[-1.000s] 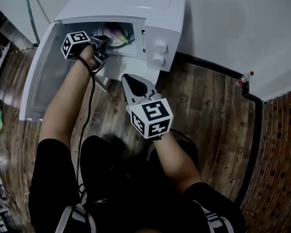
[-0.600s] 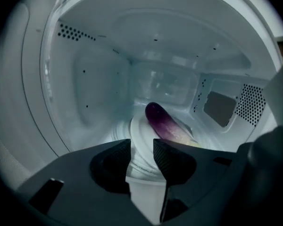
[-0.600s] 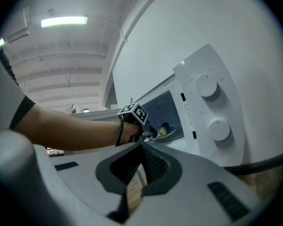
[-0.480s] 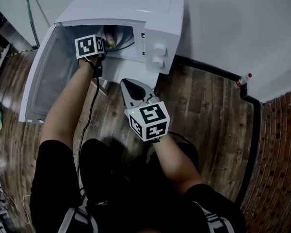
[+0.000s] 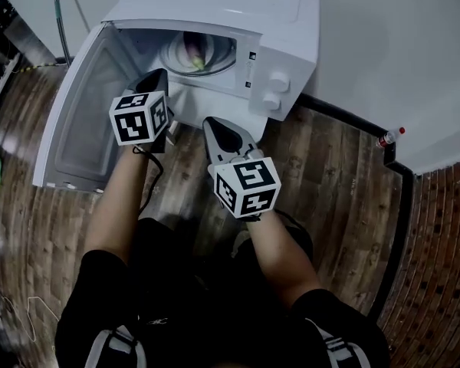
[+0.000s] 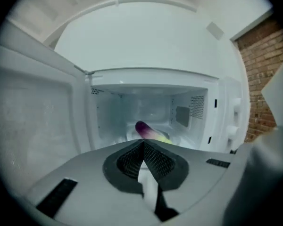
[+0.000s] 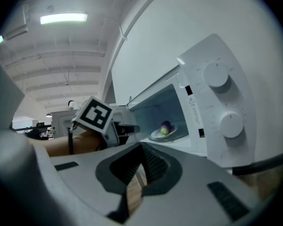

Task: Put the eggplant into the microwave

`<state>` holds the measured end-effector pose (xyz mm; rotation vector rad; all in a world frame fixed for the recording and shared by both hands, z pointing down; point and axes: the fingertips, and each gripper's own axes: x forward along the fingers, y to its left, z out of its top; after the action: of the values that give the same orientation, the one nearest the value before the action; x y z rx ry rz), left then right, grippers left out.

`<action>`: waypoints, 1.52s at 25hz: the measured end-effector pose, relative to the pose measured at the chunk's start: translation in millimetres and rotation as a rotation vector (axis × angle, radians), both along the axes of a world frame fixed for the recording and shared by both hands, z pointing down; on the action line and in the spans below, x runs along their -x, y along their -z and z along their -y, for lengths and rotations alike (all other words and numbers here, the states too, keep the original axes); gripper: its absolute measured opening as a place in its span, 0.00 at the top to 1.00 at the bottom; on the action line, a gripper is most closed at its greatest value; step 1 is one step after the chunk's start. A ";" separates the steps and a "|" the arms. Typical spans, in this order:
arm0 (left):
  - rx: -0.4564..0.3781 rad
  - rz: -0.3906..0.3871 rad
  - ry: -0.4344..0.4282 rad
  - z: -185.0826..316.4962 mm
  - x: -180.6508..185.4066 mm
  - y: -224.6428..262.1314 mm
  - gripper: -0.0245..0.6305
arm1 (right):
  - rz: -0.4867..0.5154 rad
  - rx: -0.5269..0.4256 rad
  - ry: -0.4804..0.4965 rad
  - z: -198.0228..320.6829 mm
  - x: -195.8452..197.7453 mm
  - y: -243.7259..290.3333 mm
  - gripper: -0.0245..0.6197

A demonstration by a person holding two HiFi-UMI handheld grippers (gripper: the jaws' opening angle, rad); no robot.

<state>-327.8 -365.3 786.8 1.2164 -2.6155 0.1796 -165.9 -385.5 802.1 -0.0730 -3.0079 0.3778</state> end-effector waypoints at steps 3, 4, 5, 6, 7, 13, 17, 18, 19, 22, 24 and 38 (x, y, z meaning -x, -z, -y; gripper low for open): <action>-0.048 -0.036 -0.018 -20.4 -23.1 -1.6 0.96 | 0.002 0.018 -0.007 -2.3 9.8 -2.4 0.95; -0.058 -0.031 -0.028 -27.2 -30.8 -1.6 0.96 | 0.002 0.012 -0.014 -2.7 13.3 -3.2 0.95; -0.068 -0.024 -0.041 -34.0 -38.7 -2.0 0.96 | 0.001 -0.002 -0.022 -3.3 16.8 -3.7 0.95; -0.078 -0.021 -0.052 -40.9 -46.7 -3.3 0.96 | -0.001 -0.020 -0.029 -4.3 20.1 -4.0 0.95; -0.086 -0.021 -0.055 -48.2 -54.0 -6.1 0.96 | -0.002 -0.038 -0.033 -5.4 22.4 -3.9 0.95; -0.088 -0.036 -0.062 -62.4 -81.0 -13.2 0.96 | 0.014 -0.090 -0.029 0.4 24.0 19.5 0.95; -0.101 -0.083 -0.074 -62.6 -83.5 39.1 0.96 | 0.025 -0.115 -0.024 21.8 22.0 81.8 0.95; -0.091 -0.095 -0.084 -61.2 -86.0 62.3 0.96 | 0.021 -0.113 -0.032 27.6 20.9 105.2 0.95; -0.081 -0.095 -0.094 -59.5 -88.7 90.1 0.96 | 0.015 -0.102 -0.038 32.4 20.2 131.0 0.95; -0.070 -0.070 -0.133 -50.4 -96.1 193.5 0.96 | 0.000 -0.068 -0.056 40.1 18.7 221.0 0.95; -0.079 -0.065 -0.164 -40.8 -100.9 271.3 0.96 | 0.008 -0.073 -0.066 38.5 16.9 293.8 0.95; -0.087 0.062 -0.206 -60.6 -164.7 594.1 0.96 | 0.095 -0.164 -0.086 -25.2 -42.3 618.8 0.95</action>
<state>-163.1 -304.7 192.8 1.5338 -2.5704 0.1450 -123.6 -360.3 183.3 0.0533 -3.1304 0.1371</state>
